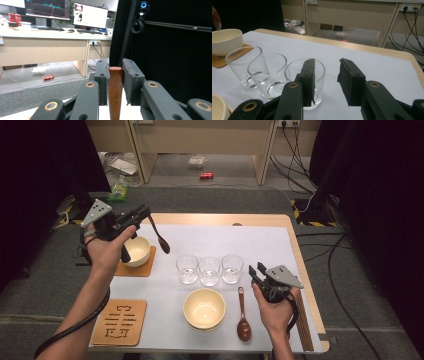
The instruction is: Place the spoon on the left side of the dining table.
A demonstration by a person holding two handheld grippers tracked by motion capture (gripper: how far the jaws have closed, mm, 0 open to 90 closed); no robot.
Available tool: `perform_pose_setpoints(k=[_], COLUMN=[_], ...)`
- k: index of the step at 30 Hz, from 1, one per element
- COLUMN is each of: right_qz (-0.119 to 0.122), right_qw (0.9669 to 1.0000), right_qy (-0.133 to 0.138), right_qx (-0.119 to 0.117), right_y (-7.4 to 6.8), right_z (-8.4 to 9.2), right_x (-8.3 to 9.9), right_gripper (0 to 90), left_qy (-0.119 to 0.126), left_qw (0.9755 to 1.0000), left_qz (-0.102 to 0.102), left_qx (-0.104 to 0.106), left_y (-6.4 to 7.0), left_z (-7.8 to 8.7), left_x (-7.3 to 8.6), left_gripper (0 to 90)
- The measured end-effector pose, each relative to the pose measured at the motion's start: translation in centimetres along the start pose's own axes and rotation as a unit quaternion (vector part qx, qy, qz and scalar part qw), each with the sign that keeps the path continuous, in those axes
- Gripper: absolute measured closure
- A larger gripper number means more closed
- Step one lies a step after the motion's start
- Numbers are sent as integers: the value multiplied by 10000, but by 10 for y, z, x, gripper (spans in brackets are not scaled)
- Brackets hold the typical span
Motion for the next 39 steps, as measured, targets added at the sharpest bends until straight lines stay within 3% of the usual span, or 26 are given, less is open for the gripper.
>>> perform_pose_setpoints(k=[21, 39], right_qz=[-22, -20], right_qw=[10000, 10000], right_qy=[-3, -1], right_qx=[24, 14], right_y=[2, 3], right_z=[1, 1], right_x=[2, 2], right_gripper=[651, 651], left_qy=[5, -213], left_qw=[9979, 9915], left_qz=[114, 203], left_qx=[-634, -1265], left_y=[-44, -84], left_z=[7, 0], left_x=[10, 31], left_gripper=[749, 749])
Point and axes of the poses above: each handheld gripper's, and its own axes: z roughly backward along the jaws, x roughly out of its underside, y roughly to its right, the point moved 8 cm from there along -z, roughly forward along the jaws, and after that the axes turned 15 degrees about -y, right-handed, at the moved point
